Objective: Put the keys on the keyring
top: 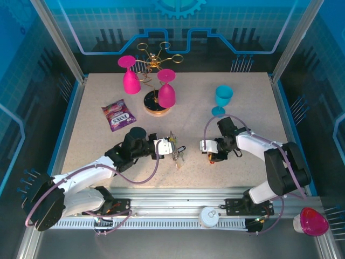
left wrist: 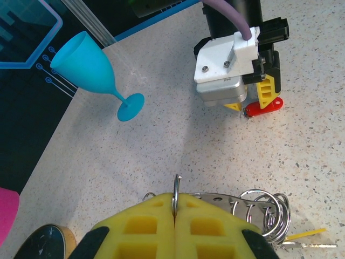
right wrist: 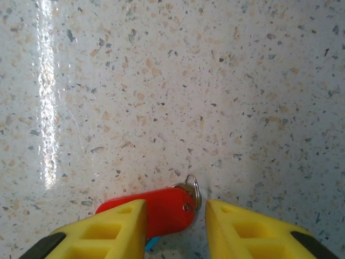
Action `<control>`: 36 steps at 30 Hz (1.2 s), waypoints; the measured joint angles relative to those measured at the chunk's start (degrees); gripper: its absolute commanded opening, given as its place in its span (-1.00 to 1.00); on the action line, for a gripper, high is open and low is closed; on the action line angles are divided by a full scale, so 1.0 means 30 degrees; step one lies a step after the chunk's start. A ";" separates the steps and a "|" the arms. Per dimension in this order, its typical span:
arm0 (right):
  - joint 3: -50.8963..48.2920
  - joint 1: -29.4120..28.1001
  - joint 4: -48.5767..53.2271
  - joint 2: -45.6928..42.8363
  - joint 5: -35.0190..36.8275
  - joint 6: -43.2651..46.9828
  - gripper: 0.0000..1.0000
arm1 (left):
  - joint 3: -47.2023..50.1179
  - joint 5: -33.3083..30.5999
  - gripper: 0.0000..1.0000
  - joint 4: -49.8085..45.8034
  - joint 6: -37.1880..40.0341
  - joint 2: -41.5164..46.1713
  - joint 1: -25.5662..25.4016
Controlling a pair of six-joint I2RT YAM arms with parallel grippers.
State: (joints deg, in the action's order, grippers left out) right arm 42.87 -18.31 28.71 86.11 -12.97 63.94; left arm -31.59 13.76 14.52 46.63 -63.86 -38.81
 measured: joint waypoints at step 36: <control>0.1333 -0.0131 0.0583 0.1450 -0.0182 -0.0204 -0.52 | 0.0015 0.0211 -1.00 -0.0022 0.0510 0.0000 0.0000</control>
State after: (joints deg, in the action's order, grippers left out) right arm 46.87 -18.70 30.46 90.45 -13.52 63.33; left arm -31.55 14.39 14.46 48.16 -63.86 -38.81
